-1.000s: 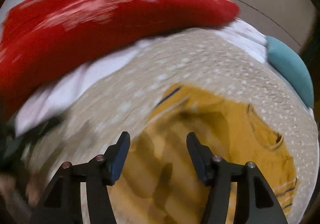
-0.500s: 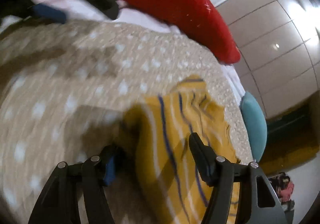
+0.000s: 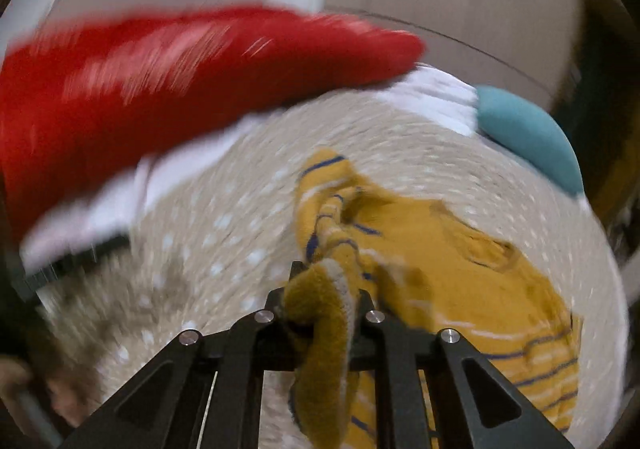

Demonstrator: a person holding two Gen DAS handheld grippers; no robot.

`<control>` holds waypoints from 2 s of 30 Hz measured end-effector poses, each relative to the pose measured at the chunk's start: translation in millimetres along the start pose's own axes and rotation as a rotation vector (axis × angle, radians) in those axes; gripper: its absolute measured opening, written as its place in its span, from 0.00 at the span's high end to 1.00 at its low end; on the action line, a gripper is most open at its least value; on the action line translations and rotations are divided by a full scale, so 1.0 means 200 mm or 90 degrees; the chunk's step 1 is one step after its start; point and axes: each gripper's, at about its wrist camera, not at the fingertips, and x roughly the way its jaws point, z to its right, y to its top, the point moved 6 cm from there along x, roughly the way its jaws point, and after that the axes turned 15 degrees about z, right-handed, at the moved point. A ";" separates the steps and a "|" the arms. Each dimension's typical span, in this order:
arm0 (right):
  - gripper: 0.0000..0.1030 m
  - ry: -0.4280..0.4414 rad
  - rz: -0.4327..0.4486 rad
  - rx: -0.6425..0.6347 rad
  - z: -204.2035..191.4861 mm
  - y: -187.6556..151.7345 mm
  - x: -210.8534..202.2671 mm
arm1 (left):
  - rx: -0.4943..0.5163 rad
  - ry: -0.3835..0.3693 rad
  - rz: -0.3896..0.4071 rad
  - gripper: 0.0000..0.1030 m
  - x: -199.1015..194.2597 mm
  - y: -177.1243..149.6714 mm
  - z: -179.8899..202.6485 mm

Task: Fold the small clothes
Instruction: 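Lay the folded edge onto the sweater and open the right gripper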

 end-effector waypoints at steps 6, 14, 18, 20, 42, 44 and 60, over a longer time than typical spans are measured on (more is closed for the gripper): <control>0.87 -0.098 0.070 0.212 0.80 -0.08 -0.42 | 0.050 -0.090 -0.037 0.20 -0.04 -0.16 0.26; 0.87 -0.106 0.005 0.469 1.41 -0.80 -0.55 | 0.134 -0.198 -0.132 0.20 -0.10 -0.45 0.77; 0.86 -0.070 0.019 0.481 1.42 -0.86 -0.53 | 0.205 -0.225 -0.173 0.20 -0.11 -0.59 1.02; 0.86 -0.064 0.027 0.458 1.40 -0.86 -0.53 | 0.225 -0.235 -0.187 0.20 -0.11 -0.64 1.12; 0.48 0.062 0.193 0.497 1.53 -0.74 -0.87 | 0.353 -0.135 -0.194 0.13 -0.25 -1.02 1.21; 0.48 0.140 0.170 0.493 1.44 -0.67 -0.77 | 0.344 -0.127 -0.182 0.13 -0.31 -1.00 1.19; 0.37 -0.088 0.144 0.511 1.63 -0.98 -0.71 | 0.389 -0.085 -0.199 0.13 -0.37 -1.17 1.16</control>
